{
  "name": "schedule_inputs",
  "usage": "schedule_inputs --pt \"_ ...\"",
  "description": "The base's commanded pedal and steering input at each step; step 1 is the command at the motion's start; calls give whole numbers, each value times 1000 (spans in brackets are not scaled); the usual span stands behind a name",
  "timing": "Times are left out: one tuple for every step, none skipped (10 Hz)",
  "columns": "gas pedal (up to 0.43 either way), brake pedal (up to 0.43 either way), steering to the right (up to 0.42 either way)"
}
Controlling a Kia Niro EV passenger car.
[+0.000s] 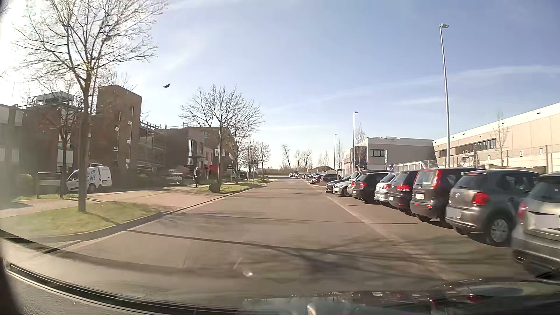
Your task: Follow the waypoints while adhering to traffic rules and regulations
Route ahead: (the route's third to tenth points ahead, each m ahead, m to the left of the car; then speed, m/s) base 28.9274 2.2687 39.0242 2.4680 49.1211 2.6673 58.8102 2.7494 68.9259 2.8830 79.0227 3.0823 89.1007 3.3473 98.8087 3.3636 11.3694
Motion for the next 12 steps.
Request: schedule_inputs --pt "169 0 0" --pt "169 0 0" --pt "169 0 0" --pt "169 0 -1" --pt "169 0 0" --pt "169 0 0" --pt "169 0 0" --pt "169 0 0" --pt "169 0 0" --pt "169 0 0" --pt "169 0 0" --pt "169 0 0"
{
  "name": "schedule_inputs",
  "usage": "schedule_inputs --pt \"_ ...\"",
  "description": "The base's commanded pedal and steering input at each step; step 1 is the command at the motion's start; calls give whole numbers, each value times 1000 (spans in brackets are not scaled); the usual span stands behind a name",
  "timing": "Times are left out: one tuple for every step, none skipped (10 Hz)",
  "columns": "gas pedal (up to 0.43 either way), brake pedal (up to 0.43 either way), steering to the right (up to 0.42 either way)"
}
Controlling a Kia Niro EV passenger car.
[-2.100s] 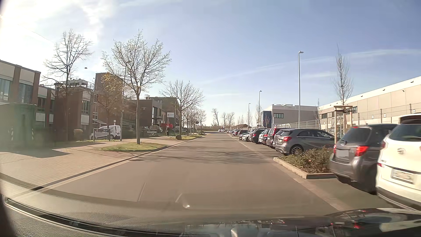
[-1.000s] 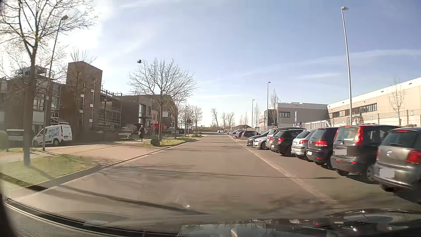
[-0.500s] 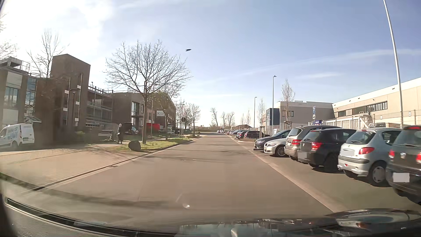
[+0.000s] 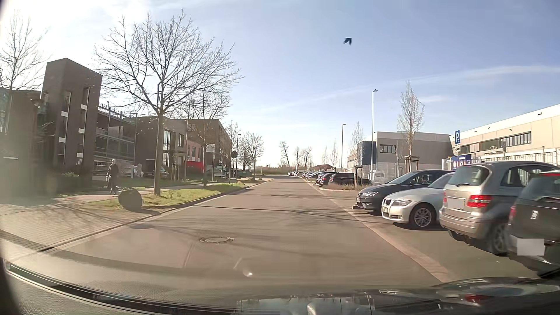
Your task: Follow the waypoints while adhering to traffic rules and regulations
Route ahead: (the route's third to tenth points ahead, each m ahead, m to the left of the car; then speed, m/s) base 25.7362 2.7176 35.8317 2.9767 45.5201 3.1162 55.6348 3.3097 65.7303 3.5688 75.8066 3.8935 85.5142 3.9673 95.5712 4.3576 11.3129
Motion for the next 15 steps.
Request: schedule_inputs --pt "169 0 0" --pt "169 0 -1" --pt "169 0 -1" --pt "169 0 0" --pt "169 0 -2" --pt "169 0 -3" --pt "169 0 -3" --pt "169 0 -3" --pt "169 0 -3" --pt "169 0 -3" --pt "169 0 -3" --pt "169 0 -3" --pt "169 0 -3" --pt "169 0 -3" --pt "169 0 -3"
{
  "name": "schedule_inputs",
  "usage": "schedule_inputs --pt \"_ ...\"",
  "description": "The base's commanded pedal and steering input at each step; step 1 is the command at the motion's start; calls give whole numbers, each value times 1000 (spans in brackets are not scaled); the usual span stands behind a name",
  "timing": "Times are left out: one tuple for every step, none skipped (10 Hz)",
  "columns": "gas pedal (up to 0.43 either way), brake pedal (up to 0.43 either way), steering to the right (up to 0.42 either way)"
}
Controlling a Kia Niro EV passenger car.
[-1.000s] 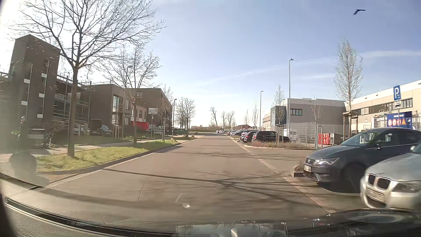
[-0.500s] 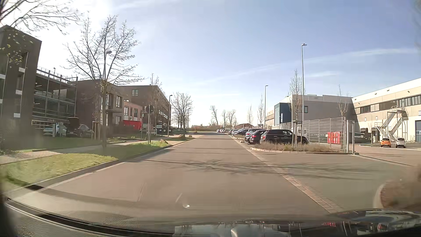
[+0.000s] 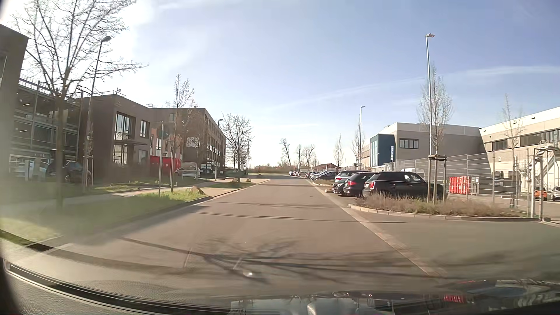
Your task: Follow the waypoints while adhering to traffic rules and regulations
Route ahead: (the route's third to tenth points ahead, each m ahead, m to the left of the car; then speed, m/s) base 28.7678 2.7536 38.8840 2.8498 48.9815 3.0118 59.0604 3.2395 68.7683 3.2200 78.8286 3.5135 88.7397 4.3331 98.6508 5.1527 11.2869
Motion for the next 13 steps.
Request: schedule_inputs --pt "169 0 -3" --pt "169 0 -2" --pt "169 0 -3" --pt "169 0 -2" --pt "169 0 -2" --pt "169 0 -1" --pt "169 0 0" --pt "169 0 1" --pt "169 0 2" --pt "169 0 2" --pt "169 0 2" --pt "169 0 2" --pt "169 0 1"
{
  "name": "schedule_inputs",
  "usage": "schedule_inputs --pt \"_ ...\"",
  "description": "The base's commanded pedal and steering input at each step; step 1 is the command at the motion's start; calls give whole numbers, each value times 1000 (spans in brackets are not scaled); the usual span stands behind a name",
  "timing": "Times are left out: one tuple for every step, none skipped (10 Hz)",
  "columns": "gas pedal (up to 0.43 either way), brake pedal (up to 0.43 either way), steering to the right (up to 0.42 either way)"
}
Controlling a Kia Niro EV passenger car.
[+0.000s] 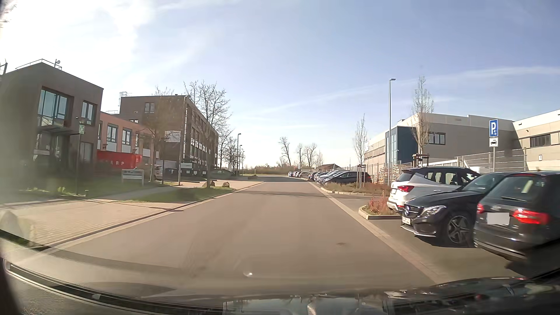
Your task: Follow the waypoints while adhering to traffic rules and regulations
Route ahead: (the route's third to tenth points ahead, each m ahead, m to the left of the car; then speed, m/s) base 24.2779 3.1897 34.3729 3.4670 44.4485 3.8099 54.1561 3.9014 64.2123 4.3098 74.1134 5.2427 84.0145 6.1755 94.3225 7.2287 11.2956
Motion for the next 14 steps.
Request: schedule_inputs --pt "169 0 1" --pt "169 0 1" --pt "169 0 1" --pt "169 0 1" --pt "169 0 1" --pt "169 0 1" --pt "169 0 1" --pt "169 0 1" --pt "169 0 1" --pt "169 0 0" --pt "169 0 0" --pt "169 0 -1" --pt "169 0 -1" --pt "169 0 -1"
